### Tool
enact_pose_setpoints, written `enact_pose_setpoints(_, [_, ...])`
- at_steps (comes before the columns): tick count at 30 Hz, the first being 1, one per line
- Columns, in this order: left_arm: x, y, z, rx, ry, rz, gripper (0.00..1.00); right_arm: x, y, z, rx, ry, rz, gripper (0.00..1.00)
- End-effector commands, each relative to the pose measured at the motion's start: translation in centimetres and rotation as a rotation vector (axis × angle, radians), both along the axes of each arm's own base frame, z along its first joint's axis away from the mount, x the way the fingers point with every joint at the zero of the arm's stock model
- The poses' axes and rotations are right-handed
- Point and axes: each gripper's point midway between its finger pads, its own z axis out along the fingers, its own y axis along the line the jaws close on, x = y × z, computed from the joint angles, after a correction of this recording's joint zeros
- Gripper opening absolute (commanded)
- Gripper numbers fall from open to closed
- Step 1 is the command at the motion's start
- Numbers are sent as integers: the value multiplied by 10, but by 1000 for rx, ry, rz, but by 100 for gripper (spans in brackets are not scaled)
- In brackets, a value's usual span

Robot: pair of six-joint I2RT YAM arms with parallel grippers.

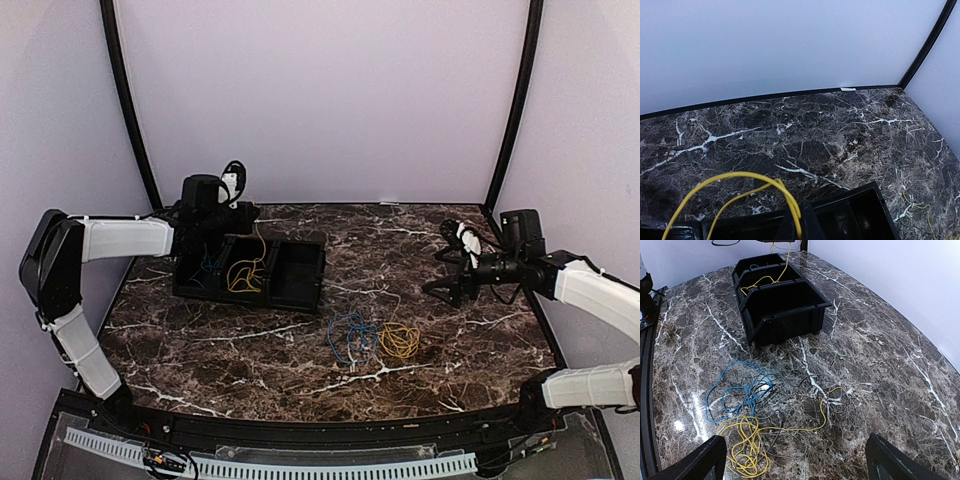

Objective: Untangle the cables

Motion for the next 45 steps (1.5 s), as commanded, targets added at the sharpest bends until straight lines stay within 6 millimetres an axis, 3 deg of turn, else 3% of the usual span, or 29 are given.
enact_pose_setpoints(1, [-16,7,21,-82,-15,12,0,1,0,3,1,-23,7,99])
enact_pose_setpoints(10, [-48,12,-19,-71,171,14,0,1,1,0,-1,-12,18,99])
enact_pose_setpoints(13, [-62,15,-40,-37,320,47,0,1,0,-2,-8,-6,18,99])
enact_pose_setpoints(18, [-77,13,-50,-1,456,61,0,1,1,-2,-6,-9,21,99])
enact_pose_setpoints(24, [-70,1,-63,9,502,34,0,0,1,-3,-11,-3,24,99])
enact_pose_setpoints(28, [-60,-15,-56,-85,499,17,0,0,0,-4,-14,-5,20,99])
enact_pose_setpoints(37, [-34,1,-70,-161,461,217,0,-1,0,-4,-17,-9,22,99])
enact_pose_setpoints(45, [-25,18,-115,-52,519,337,0,-1,0,-7,-25,2,28,99])
